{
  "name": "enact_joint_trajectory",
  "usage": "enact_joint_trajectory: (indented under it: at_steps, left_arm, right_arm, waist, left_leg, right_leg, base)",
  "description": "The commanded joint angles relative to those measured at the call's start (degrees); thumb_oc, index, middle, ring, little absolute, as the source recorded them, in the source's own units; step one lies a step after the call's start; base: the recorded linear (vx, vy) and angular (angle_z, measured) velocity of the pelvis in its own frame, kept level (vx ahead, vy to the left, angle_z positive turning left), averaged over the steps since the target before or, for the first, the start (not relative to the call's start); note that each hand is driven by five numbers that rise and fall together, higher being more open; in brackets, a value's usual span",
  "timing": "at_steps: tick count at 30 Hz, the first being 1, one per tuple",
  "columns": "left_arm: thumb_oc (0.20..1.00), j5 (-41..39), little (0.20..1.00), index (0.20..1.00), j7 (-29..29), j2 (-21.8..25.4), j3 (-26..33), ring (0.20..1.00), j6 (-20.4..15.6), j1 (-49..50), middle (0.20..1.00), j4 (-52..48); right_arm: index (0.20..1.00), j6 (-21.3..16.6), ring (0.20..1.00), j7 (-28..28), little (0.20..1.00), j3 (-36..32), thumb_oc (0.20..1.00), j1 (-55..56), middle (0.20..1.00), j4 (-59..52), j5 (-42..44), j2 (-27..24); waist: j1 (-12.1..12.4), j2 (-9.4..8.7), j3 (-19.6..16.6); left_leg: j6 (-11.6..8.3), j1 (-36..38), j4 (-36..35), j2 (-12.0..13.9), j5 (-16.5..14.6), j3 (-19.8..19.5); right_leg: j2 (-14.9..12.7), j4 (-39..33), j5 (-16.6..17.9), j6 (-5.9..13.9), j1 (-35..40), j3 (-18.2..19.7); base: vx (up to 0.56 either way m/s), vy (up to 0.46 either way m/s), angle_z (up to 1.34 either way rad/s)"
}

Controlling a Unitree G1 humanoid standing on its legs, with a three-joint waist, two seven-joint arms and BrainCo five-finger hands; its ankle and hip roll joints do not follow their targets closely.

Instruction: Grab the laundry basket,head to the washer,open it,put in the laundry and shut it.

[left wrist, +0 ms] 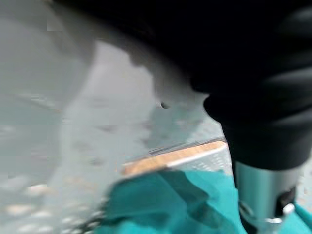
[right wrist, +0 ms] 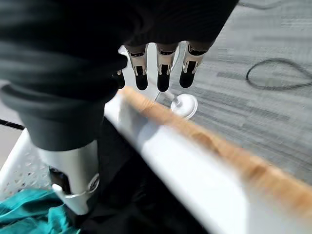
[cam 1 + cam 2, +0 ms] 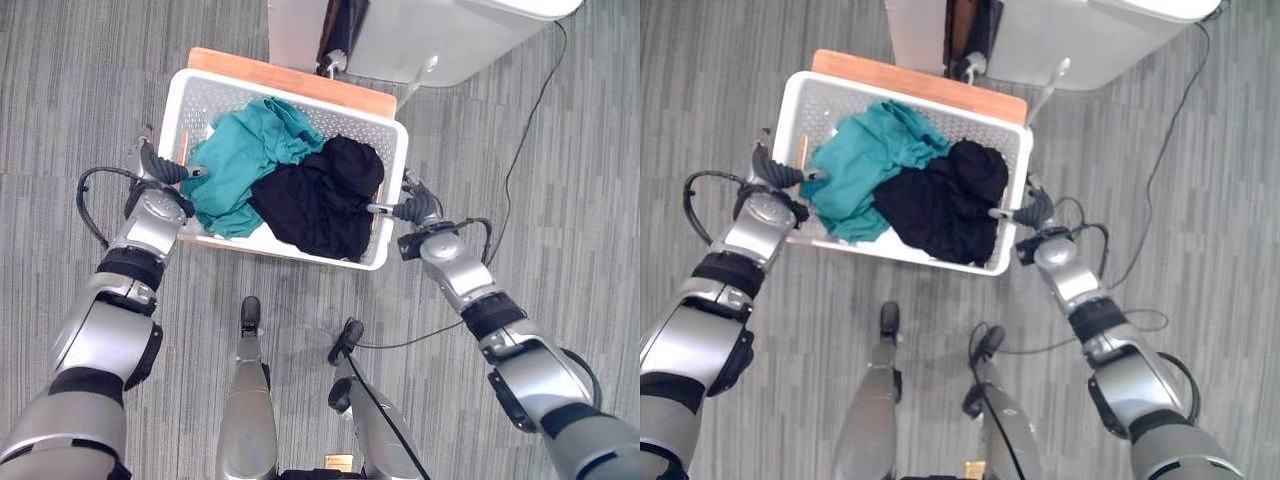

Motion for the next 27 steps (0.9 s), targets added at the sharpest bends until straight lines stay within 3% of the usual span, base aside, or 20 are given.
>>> enact_joint_trajectory:
  at_steps: [1,9,11,14,15,16,17,20,22,27]
  left_arm:
    - [1.0,-0.76,1.0,1.0,2.04,-1.36,-4.48,1.0,-2.96,-6.79,1.0,4.37]
    - [1.0,-0.14,1.0,1.0,0.92,-1.92,-7.64,1.0,-3.15,-8.53,1.0,7.25]
    - [0.2,-1.25,0.2,0.2,-0.08,-3.01,-8.94,0.2,-3.38,-9.58,0.2,9.36]
    - [0.2,-0.35,0.2,0.2,-1.49,-3.36,-10.58,0.2,-3.29,-10.04,0.2,10.86]
    - [0.2,2.12,0.2,0.2,-3.56,-2.72,-12.8,0.2,-3.31,-9.87,0.2,9.78]
    - [0.2,2.99,0.2,0.2,-4.13,-2.07,-13.87,0.2,-3.25,-9.94,0.2,8.84]
    - [0.2,4.16,0.2,0.2,-4.79,-1.53,-14.79,0.2,-3.43,-9.82,0.2,8.29]
    - [0.2,6.87,0.2,0.2,-6.0,0.43,-16.72,0.2,-3.92,-9.66,0.2,5.93]
    - [0.2,11.39,0.2,0.2,-7.01,5.1,-18.41,0.2,-4.55,-7.26,0.2,-2.37]
    - [0.2,13.92,0.2,0.2,-7.54,7.51,-16.25,0.2,-3.56,-2.95,0.2,-7.28]
  right_arm:
    - [1.0,-2.67,1.0,-2.59,1.0,-0.37,1.0,-3.28,1.0,1.58,2.05,-0.12]
    - [1.0,-2.12,1.0,-1.72,1.0,2.07,1.0,-5.92,1.0,7.39,3.71,3.75]
    - [1.0,-1.07,1.0,0.09,1.0,4.09,1.0,-6.94,1.0,11.89,4.58,5.21]
    - [1.0,-0.67,1.0,1.98,1.0,5.47,1.0,-8.11,1.0,15.13,6.06,5.86]
    - [0.373,-0.42,0.373,3.45,0.373,6.05,0.373,-8.72,0.373,17.74,7.89,5.96]
    - [0.373,-0.24,0.373,3.98,0.373,6.23,0.373,-9.05,0.373,18.69,8.55,6.04]
    - [0.2,-0.09,0.2,4.29,0.2,6.56,0.2,-9.24,0.2,19.46,8.63,6.09]
    - [0.2,-0.29,0.2,5.17,0.2,7.63,0.2,-9.68,0.2,19.84,7.8,5.94]
    - [0.2,-0.78,0.2,4.94,0.2,7.1,0.2,-8.85,0.2,17.34,6.81,4.75]
    - [0.2,-0.73,0.2,3.97,0.2,5.07,0.2,-4.76,0.2,10.48,3.95,1.71]
  waist:
    - [1.13,1.21,-0.25]
    - [1.2,0.77,0.27]
    - [1.17,0.53,0.6]
    - [1.15,0.47,0.72]
    - [1.17,0.39,0.87]
    - [1.19,0.37,0.95]
    - [1.28,0.4,0.99]
    - [1.34,0.47,1.13]
    - [1.47,0.54,1.07]
    - [0.97,0.61,-0.05]
  left_leg:
    - [1.18,1.58,-0.15,-0.53,-4.53,0.66]
    - [1.35,-0.85,2.89,-0.65,-5.77,0.84]
    - [1.35,-1.77,3.56,-0.58,-5.83,0.85]
    - [1.35,-2.25,3.62,-0.63,-5.71,0.76]
    - [1.38,-2.55,3.68,-0.71,-5.66,0.64]
    - [1.37,-2.69,3.69,-0.74,-5.62,0.56]
    - [1.37,-2.76,3.73,-0.73,-5.61,0.48]
    - [1.33,-2.77,3.51,-0.78,-5.53,0.37]
    - [1.32,-2.63,3.26,-0.86,-5.67,0.25]
    - [1.47,-1.6,2.71,-0.93,-6.05,0.08]
  right_leg:
    - [-6.06,1.06,-1.75,8.42,4.04,1.3]
    - [-6.06,1.29,-1.4,8.43,3.21,1.16]
    - [-6.01,1.41,-1.27,8.26,2.87,0.83]
    - [-5.97,1.47,-1.22,8.12,2.63,0.71]
    - [-5.91,1.48,-1.2,8.07,2.46,0.63]
    - [-5.89,1.45,-1.2,8.05,2.39,0.62]
    - [-5.88,1.41,-1.19,8.04,2.43,0.56]
    - [-5.83,1.35,-1.13,8.1,2.44,0.39]
    - [-5.73,1.27,-1.28,8.22,2.49,0.57]
    - [-5.68,1.26,-1.69,8.31,2.94,0.99]
  base:
    - [0.05,0.003,0.04]
    - [0.01,0.0,0.01]
    - [0.0,0.0,0.0]
    - [0.0,0.0,0.0]
    - [0.0,0.0,0.0]
    - [0.01,0.005,-0.03]
    - [0.0,0.0,0.0]
    - [0.0,0.002,0.01]
    - [0.0,0.007,0.03]
    - [0.01,0.001,0.04]
